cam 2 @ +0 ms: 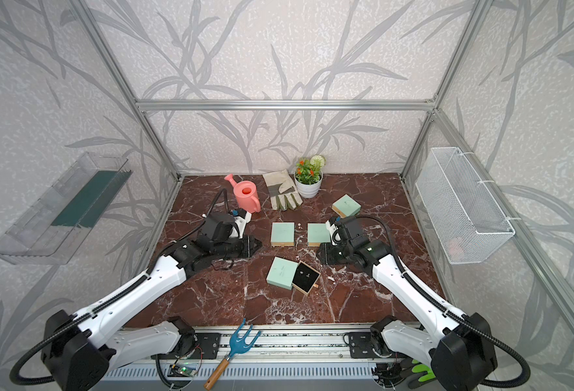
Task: Take out the earrings from the drawer-style jewelry box
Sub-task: Pick up the earring from the drawer.
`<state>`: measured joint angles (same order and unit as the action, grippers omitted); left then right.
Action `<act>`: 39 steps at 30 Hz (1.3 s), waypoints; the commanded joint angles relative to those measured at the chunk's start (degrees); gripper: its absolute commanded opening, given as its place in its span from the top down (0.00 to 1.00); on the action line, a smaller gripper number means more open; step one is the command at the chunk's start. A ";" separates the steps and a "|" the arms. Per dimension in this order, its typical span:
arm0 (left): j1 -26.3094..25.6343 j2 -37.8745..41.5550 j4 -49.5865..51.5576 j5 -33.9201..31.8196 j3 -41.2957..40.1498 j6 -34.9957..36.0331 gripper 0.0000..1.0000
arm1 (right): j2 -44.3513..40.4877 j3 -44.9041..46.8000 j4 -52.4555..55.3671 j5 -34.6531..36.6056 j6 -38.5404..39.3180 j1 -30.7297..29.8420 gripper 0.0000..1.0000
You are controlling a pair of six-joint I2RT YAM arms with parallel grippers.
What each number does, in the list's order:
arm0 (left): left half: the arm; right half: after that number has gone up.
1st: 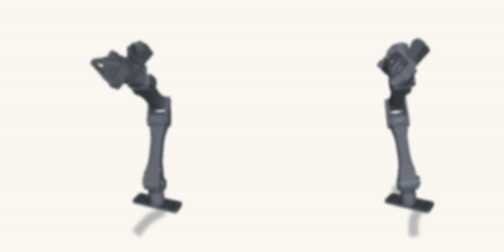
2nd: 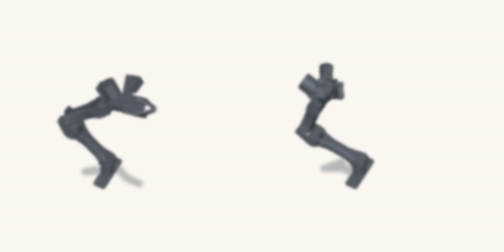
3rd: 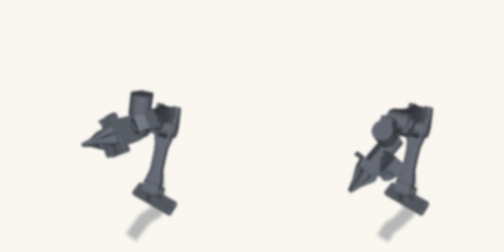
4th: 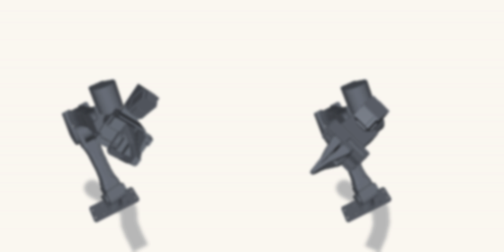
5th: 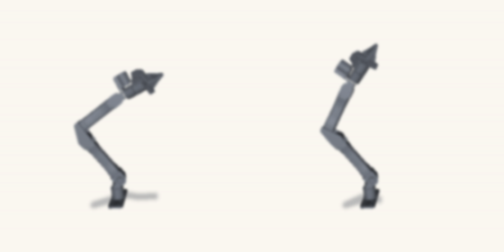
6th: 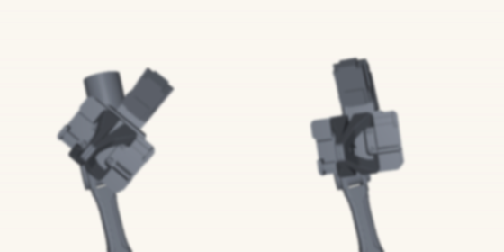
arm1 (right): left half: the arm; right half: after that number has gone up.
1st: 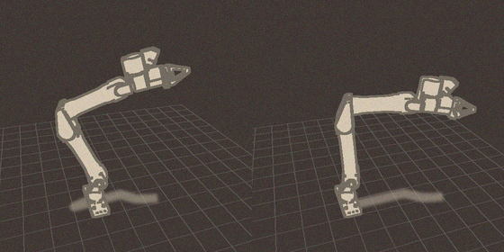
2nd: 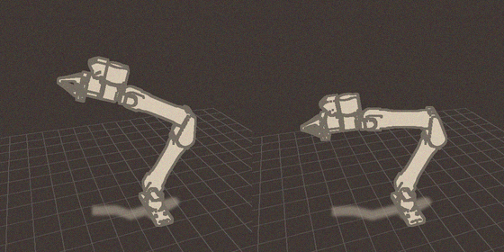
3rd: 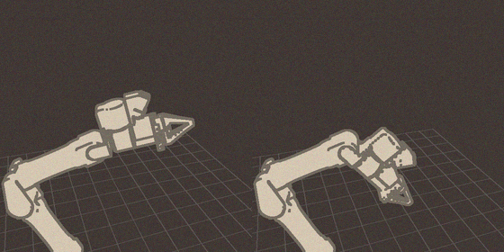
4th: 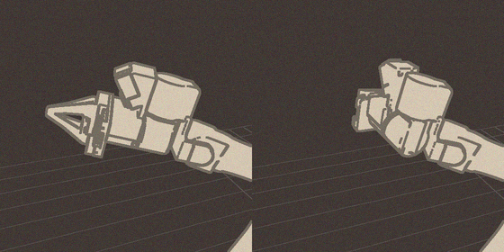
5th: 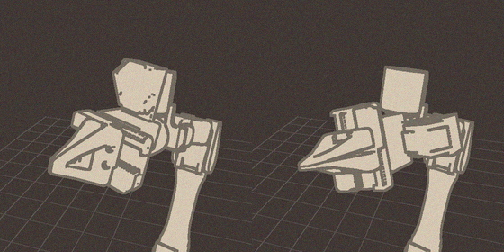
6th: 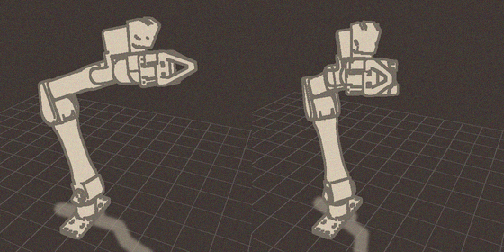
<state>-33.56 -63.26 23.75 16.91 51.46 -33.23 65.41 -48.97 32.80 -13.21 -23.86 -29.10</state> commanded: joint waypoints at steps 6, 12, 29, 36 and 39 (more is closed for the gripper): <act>0.37 9.49 -0.14 -2.20 -6.38 -0.57 0.34 | 5.13 -2.35 -1.00 2.88 0.57 -6.93 0.47; 0.47 11.96 0.82 -2.79 -7.52 -0.82 0.19 | 10.06 -2.07 -3.25 4.28 -0.22 -12.46 0.58; 0.45 9.77 2.50 -2.89 -6.55 0.17 0.19 | 21.24 -4.27 -5.65 3.49 -1.51 -14.49 0.73; 0.47 8.71 1.77 -3.27 -7.22 0.01 0.19 | 24.24 -5.85 -4.94 3.80 -1.46 -14.49 0.76; 0.47 8.73 1.72 -3.78 -7.35 0.01 0.19 | 25.25 -6.22 -4.58 3.85 -1.29 -14.49 0.77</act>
<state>-33.34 -54.63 25.74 14.35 43.79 -34.04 89.71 -53.74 27.24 -9.45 -25.23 -43.29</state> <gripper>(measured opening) 0.809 0.231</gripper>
